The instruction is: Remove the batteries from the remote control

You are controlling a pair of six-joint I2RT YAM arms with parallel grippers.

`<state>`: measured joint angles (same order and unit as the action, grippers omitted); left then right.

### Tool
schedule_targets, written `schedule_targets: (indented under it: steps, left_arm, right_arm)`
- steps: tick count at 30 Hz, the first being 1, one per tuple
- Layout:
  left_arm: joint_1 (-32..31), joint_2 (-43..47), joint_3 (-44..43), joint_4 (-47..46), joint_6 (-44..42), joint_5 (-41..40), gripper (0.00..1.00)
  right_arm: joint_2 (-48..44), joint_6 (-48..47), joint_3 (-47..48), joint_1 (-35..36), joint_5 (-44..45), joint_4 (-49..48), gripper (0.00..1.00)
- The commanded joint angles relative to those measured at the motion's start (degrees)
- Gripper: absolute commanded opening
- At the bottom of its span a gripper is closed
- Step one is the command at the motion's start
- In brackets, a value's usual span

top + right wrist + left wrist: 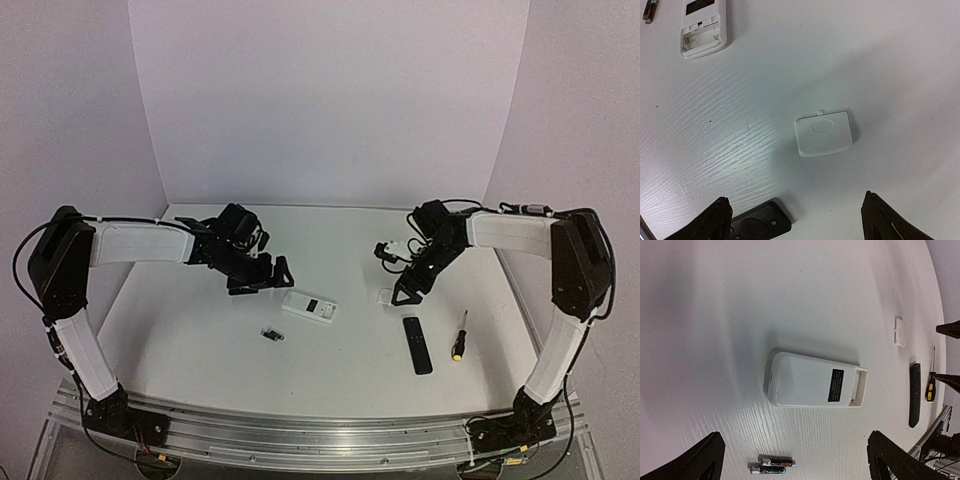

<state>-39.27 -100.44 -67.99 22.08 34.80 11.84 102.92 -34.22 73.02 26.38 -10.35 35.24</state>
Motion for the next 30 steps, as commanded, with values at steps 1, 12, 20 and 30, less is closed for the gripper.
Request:
schedule_targets:
  steps: [1,12,20,30]
  left_arm:
    - [0.4,1.4,-1.6,1.5,-1.6,-0.8,1.0]
    - [2.6,-1.0,-2.2,0.9,-0.8,-0.5,1.0]
    - [3.4,-2.8,-2.7,0.8,-1.1,1.0,1.0]
    - [3.9,-3.6,-2.9,1.1,-1.5,1.4,1.0]
  right_arm:
    - [4.9,-8.5,6.0,-0.7,-2.9,4.8,0.85]
    - [16.3,-9.9,13.6,-0.7,-0.6,3.6,0.81]
    - [18.6,-9.3,12.9,-0.7,1.0,1.3,0.79]
    - [20.1,-10.0,11.5,0.0,4.0,0.6,0.69]
